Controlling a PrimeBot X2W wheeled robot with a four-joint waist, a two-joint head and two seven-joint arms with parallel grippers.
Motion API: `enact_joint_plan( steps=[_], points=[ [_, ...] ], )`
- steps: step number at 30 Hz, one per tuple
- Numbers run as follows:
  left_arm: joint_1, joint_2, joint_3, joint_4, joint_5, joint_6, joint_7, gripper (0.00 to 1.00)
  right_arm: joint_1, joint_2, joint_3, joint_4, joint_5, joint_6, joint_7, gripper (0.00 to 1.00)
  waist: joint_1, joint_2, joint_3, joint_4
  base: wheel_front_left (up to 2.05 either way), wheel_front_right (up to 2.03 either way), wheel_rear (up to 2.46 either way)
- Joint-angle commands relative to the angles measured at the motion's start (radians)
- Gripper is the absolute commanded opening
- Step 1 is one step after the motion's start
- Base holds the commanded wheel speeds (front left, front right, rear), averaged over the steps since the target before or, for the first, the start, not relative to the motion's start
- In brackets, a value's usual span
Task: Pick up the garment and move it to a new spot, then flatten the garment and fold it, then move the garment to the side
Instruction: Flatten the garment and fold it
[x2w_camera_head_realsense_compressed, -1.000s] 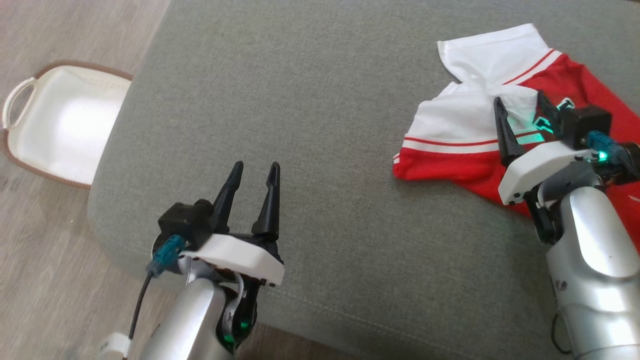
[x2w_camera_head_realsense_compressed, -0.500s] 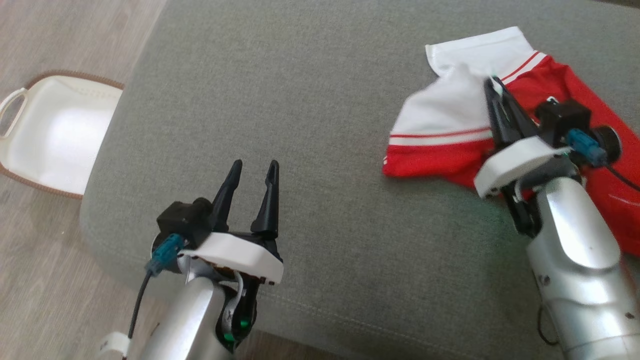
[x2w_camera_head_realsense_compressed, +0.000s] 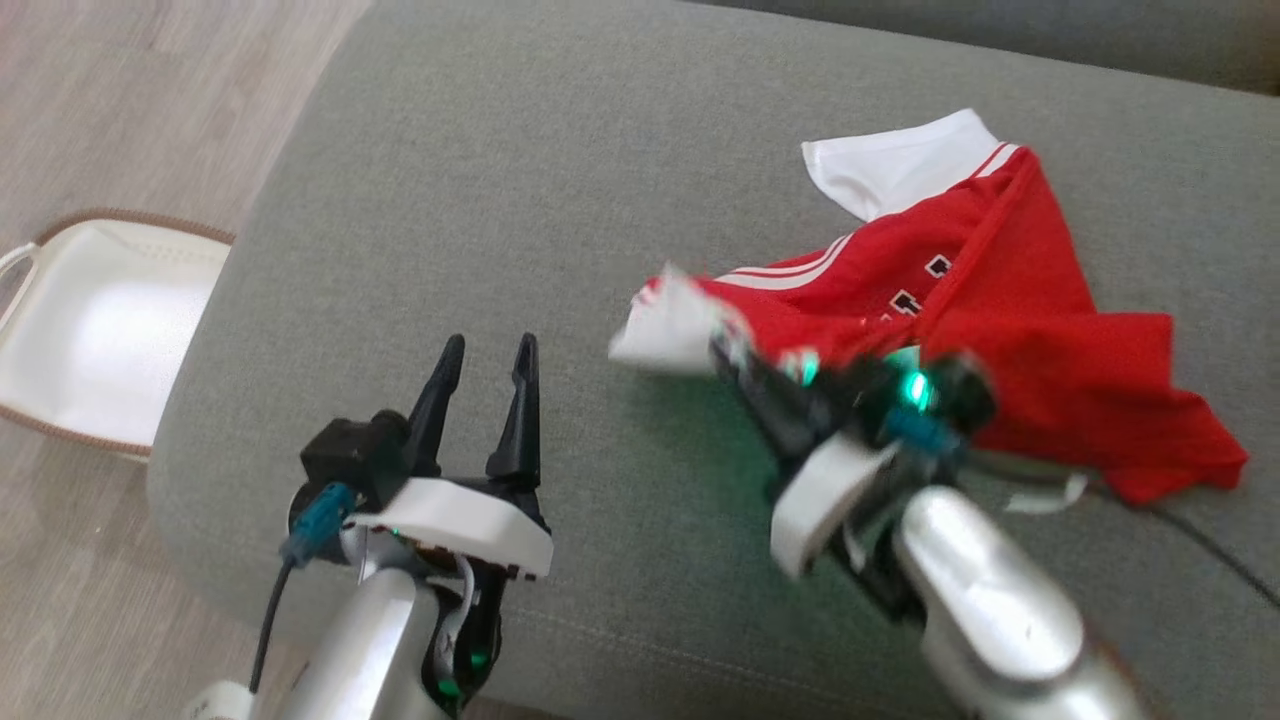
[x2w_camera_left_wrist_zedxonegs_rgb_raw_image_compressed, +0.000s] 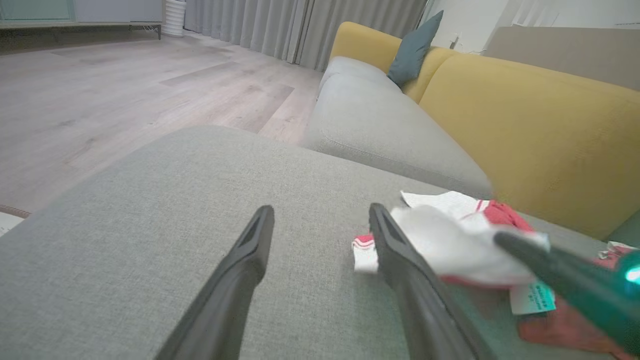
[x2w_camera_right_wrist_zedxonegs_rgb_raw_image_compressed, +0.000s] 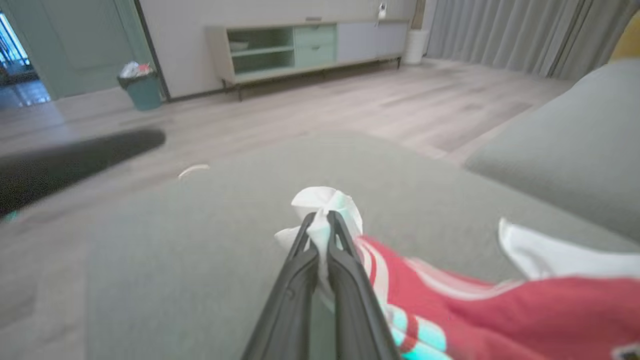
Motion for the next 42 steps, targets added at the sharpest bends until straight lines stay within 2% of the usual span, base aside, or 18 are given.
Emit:
enact_joint_plan(
  steps=[1,4,7,18,23,27,32,42],
  points=[
    [-0.012,0.008,0.039,-0.028,0.012,-0.002,-0.008,1.00,0.009,0.000,0.030,-0.023,0.008,0.004,0.010,1.00,0.0000,0.0000,-0.010,-0.010,0.00,0.00,0.00],
    [-0.003,0.008,0.040,-0.022,0.019,-0.005,-0.008,1.00,0.043,-0.011,0.053,-0.012,0.012,0.004,0.009,1.00,0.0000,0.0000,-0.022,-0.024,0.00,0.00,0.00],
    [0.006,0.008,0.048,-0.021,0.025,-0.006,-0.008,1.00,0.067,-0.010,0.009,-0.015,0.005,0.004,-0.017,1.00,0.0000,0.0000,-0.032,-0.044,0.00,0.00,0.00],
    [0.025,0.008,0.067,-0.043,0.040,-0.012,-0.008,1.00,0.216,0.031,-0.347,-0.158,-0.096,0.004,-0.122,1.00,0.0000,0.0000,-0.061,-0.136,0.00,0.00,0.00],
    [0.031,0.008,0.064,-0.047,0.039,-0.011,-0.008,1.00,0.310,0.051,-0.434,-0.219,-0.114,0.004,-0.143,1.00,0.0000,0.0000,-0.069,-0.159,0.00,0.00,0.00],
    [0.034,0.008,0.056,-0.051,0.037,-0.012,-0.008,1.00,0.375,0.057,-0.442,-0.245,-0.106,0.004,-0.152,1.00,0.0000,0.0000,-0.067,-0.174,0.00,0.00,0.00],
    [0.030,0.008,0.048,-0.053,0.038,-0.013,-0.008,1.00,0.384,0.057,-0.416,-0.255,-0.080,0.004,-0.159,1.00,0.0000,0.0000,-0.057,-0.179,0.00,0.00,0.00],
    [0.004,0.008,0.038,-0.047,0.026,-0.017,-0.008,1.00,0.320,0.057,-0.349,-0.184,-0.134,0.004,-0.106,1.00,0.0000,0.0000,-0.006,-0.130,0.00,0.00,0.00]
  ],
)
